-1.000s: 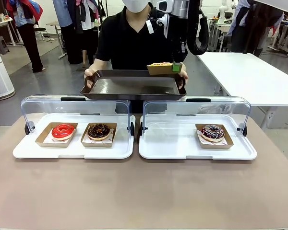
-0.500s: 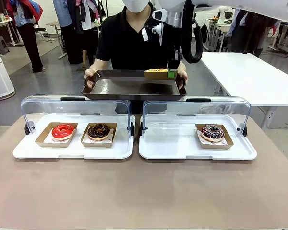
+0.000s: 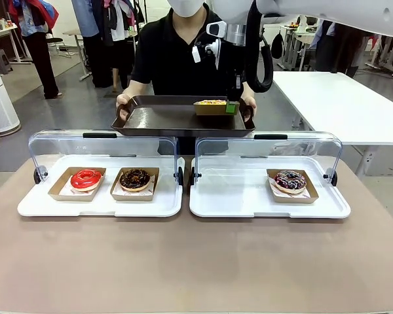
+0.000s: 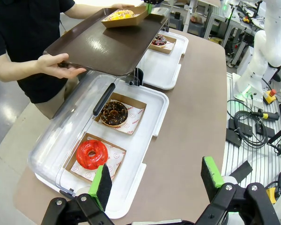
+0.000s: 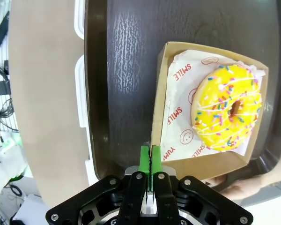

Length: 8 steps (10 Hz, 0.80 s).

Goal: Provide the desired donut to the person.
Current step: Place the picked Paper togo box onto the Handle tray extended by the person.

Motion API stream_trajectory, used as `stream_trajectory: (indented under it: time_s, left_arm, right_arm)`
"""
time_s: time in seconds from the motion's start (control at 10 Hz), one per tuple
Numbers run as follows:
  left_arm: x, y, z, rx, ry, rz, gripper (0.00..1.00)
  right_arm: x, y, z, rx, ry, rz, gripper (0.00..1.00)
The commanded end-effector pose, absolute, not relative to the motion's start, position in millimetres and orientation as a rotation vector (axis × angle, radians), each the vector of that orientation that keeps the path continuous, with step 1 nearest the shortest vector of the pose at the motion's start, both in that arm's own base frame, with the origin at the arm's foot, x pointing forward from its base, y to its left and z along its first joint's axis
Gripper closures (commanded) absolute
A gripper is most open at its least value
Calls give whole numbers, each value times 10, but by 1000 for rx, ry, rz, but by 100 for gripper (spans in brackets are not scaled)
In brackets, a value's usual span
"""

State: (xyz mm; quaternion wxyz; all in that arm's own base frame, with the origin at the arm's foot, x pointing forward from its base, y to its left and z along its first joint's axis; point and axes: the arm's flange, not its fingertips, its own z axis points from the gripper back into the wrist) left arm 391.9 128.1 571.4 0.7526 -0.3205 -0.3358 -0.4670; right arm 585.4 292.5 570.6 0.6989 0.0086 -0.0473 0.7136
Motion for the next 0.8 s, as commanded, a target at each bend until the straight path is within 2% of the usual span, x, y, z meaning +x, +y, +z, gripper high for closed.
stream_trajectory:
  time_s: [0.0, 0.3, 0.4, 0.5, 0.6, 0.7]
  left_arm:
    - [3912, 1287, 5721, -705, -739, -1022, 0]
    - [3912, 1287, 5721, -705, -739, -1022, 0]
    - [3912, 1287, 5721, -705, -739, -1022, 0]
    - [3912, 1287, 5721, -705, -739, -1022, 0]
    - [3912, 1287, 5721, -705, -739, -1022, 0]
    - [3912, 1287, 5721, -705, -739, -1022, 0]
  right_arm:
    - [5873, 2901, 5669, 79, -91, 1606, 98]
    - [5884, 2855, 5621, 106, -65, 1597, 98]
    - [5880, 2855, 5621, 112, -64, 1599, 61]
    - [5886, 2861, 5633, 109, -66, 1601, 38]
    - [5885, 2870, 5646, 103, -67, 1604, 1]
    - [5884, 2873, 5643, 97, -67, 1607, 0]
